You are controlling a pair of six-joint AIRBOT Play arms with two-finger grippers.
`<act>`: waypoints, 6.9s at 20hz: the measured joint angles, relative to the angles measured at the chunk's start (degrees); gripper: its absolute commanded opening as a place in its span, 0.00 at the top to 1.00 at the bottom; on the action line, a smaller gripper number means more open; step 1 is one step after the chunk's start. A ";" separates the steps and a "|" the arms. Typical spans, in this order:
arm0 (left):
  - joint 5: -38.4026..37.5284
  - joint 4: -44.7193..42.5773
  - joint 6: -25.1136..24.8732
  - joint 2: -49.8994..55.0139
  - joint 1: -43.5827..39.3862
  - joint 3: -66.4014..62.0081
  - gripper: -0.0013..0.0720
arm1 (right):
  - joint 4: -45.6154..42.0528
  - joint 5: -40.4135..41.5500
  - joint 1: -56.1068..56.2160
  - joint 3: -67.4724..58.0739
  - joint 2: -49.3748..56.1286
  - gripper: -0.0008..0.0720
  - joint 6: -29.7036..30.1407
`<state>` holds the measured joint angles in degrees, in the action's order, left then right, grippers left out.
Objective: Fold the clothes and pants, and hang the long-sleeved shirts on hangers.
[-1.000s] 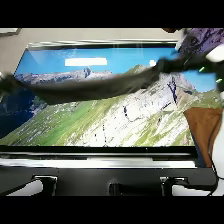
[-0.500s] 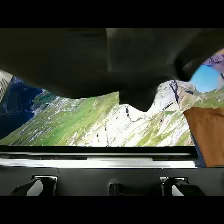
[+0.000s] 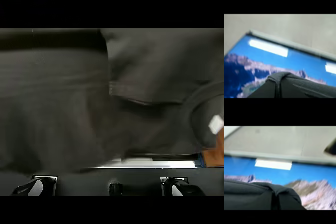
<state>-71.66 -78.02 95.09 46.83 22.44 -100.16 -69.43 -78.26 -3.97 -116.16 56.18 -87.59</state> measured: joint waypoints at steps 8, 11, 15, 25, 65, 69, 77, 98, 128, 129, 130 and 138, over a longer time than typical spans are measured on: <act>6.64 6.32 -8.07 27.36 -4.00 13.07 0.96 | 6.29 4.39 0.04 9.94 29.73 0.95 -1.44; 12.11 6.78 -9.03 39.74 -6.25 13.05 0.96 | 7.54 10.01 0.04 10.71 40.46 0.95 -1.49; 16.85 7.02 -9.29 52.48 -8.15 9.55 0.96 | 9.09 16.72 0.04 11.04 50.05 0.95 -1.62; 5.49 7.41 -5.40 59.67 -9.53 6.78 0.96 | 1.64 9.09 -0.04 11.08 53.99 0.95 -2.95; -12.46 5.53 -1.01 29.66 7.67 30.64 0.07 | 14.32 3.02 -24.81 82.95 11.32 0.33 15.23; -12.31 5.70 -1.01 29.18 7.65 31.50 0.07 | 17.05 5.49 -24.98 88.70 10.54 0.34 17.59; -12.31 5.92 -0.85 29.05 7.61 31.85 0.07 | 21.64 10.23 -25.00 92.61 11.80 0.94 20.24; -1.79 24.46 -20.06 28.94 11.93 61.77 0.14 | 24.48 9.22 -25.00 92.89 12.55 0.95 21.79; 7.13 20.35 -9.38 8.46 4.59 58.58 0.96 | 28.79 -3.08 -24.39 82.64 -11.41 0.95 15.02; 8.83 20.50 -9.40 9.38 3.78 57.81 0.96 | 29.77 -1.90 -23.26 80.63 -7.96 0.95 16.28; 10.60 20.70 -9.46 10.71 2.82 56.85 0.96 | 30.27 -0.72 -21.59 78.49 -4.52 0.95 17.25; 21.33 21.11 -9.79 26.32 -3.45 46.45 0.96 | 25.05 10.03 -11.08 56.04 20.41 0.95 14.34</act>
<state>-50.33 -56.90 85.30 73.14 18.98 -53.71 -44.38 -68.23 -15.05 -60.12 76.60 -73.25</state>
